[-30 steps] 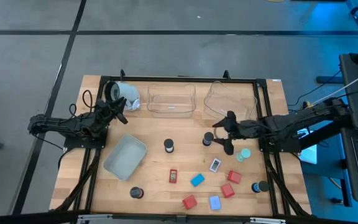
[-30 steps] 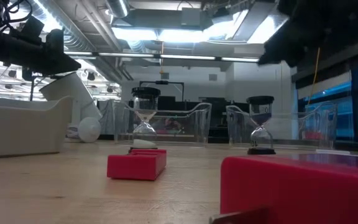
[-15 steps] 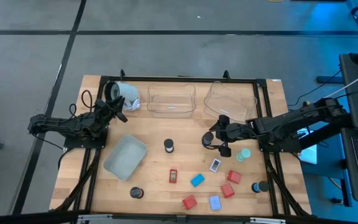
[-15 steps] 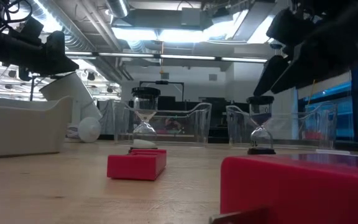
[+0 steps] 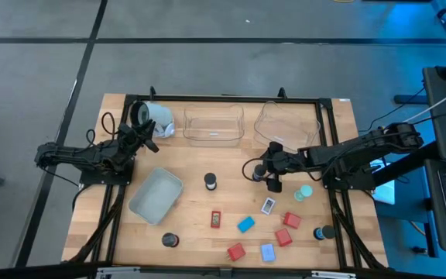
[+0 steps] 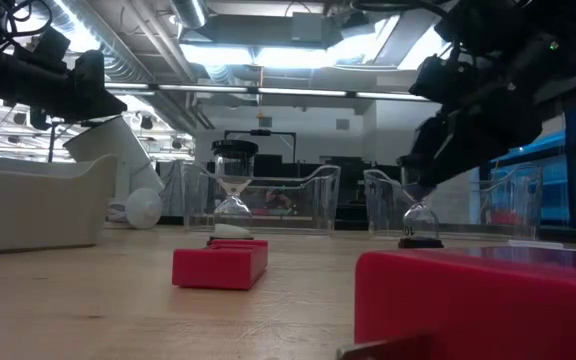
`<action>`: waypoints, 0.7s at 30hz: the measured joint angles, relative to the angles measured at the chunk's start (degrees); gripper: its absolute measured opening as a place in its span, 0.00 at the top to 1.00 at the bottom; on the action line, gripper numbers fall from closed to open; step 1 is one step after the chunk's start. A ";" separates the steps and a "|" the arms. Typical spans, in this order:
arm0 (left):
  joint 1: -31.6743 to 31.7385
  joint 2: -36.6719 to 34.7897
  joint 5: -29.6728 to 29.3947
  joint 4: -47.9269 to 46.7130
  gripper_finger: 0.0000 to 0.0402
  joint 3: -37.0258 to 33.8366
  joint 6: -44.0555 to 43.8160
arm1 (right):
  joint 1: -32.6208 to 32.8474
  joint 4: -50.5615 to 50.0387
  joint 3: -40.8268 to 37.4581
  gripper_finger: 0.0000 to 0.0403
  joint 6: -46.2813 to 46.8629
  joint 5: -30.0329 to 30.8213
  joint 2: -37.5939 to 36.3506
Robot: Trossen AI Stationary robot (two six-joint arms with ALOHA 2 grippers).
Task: Pick & Place Office items
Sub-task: Put the dark blue hourglass into the right transparent bin
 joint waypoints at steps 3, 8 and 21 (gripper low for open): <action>0.01 0.00 -0.01 0.00 0.82 0.00 0.20 | -0.02 0.01 0.00 0.06 1.35 -1.08 0.00; 0.00 0.00 -0.03 0.00 0.82 0.00 1.05 | -0.02 0.90 0.00 0.13 3.90 -3.46 -0.01; 0.00 0.00 -0.05 0.00 0.82 0.00 1.05 | -0.02 1.49 -0.01 0.48 4.88 -4.33 -0.01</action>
